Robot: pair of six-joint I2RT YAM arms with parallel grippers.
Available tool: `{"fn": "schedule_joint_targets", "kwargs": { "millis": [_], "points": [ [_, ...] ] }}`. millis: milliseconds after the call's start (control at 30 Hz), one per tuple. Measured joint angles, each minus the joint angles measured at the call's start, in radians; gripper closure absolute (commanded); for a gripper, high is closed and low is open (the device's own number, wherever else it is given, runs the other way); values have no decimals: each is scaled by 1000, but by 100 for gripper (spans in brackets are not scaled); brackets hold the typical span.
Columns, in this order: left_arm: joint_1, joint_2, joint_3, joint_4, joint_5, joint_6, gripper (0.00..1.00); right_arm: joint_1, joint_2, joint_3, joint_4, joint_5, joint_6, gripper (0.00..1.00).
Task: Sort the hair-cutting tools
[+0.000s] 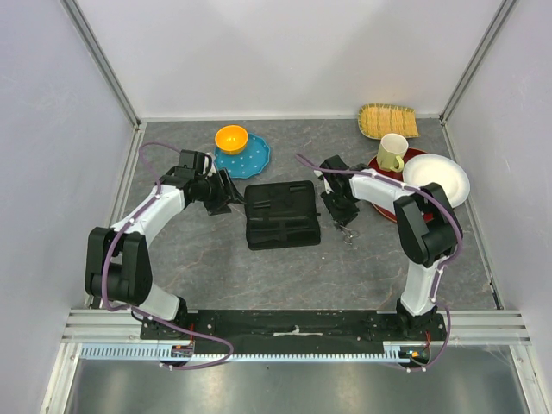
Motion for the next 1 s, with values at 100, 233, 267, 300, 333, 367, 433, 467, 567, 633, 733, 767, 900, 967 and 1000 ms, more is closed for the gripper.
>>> {"fn": "schedule_joint_targets", "kwargs": {
  "millis": [100,233,267,300,333,367,433,467,567,633,733,767,900,967,1000],
  "points": [
    [0,0,0,0,5,2,36,0,8,8,-5,-7,5,79],
    [0,0,0,-1,14,6,35,2,11,13,-9,-16,4,100],
    [0,0,0,-1,21,7,35,2,11,14,-11,-16,6,100],
    [0,0,0,-1,26,8,35,2,11,14,-12,-19,6,100],
    [0,0,0,0,29,10,35,0,11,14,-13,-22,6,100],
    [0,0,0,0,34,11,35,0,11,14,-13,-23,6,100],
    [0,0,0,2,49,14,35,0,11,14,-12,-22,6,100],
    [0,0,0,5,60,14,34,0,10,14,-12,-22,8,100],
    [0,0,0,18,105,18,34,0,3,11,-8,-23,12,100],
    [0,0,0,33,140,19,34,0,-20,-3,5,-33,16,100],
    [0,0,0,72,210,21,34,0,-93,-13,16,-70,19,100],
    [0,0,0,84,229,21,34,0,-127,-13,24,-87,19,100],
    [-4,0,0,154,329,20,33,1,-247,-9,55,-150,15,100],
    [-13,0,0,193,375,20,32,1,-282,8,58,-198,11,100],
    [-19,0,0,216,400,19,31,4,-292,19,69,-228,7,100]
  ]
}}
